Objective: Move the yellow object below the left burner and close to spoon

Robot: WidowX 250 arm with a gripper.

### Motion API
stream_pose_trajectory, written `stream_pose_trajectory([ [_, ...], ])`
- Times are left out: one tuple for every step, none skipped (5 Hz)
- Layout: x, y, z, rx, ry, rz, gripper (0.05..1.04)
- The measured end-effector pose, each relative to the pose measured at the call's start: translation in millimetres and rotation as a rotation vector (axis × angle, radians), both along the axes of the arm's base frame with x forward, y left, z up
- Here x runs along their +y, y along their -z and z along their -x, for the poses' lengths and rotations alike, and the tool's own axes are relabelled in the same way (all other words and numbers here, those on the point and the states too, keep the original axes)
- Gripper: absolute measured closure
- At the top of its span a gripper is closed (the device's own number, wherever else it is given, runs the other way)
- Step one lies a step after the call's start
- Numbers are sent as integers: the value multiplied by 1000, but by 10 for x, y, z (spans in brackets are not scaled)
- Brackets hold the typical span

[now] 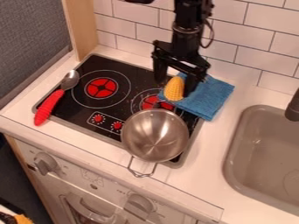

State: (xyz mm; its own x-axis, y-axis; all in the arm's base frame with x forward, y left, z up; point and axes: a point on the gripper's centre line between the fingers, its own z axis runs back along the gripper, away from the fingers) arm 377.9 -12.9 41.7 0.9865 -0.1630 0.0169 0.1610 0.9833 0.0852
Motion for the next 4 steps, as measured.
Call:
stream_pose_trajectory([
  [58, 1, 1, 3, -5, 4, 411],
  [38, 16, 13, 19, 7, 5, 663],
  [13, 21, 9, 16, 19, 13, 669],
  [-9, 25, 28, 19, 27, 24, 669],
])
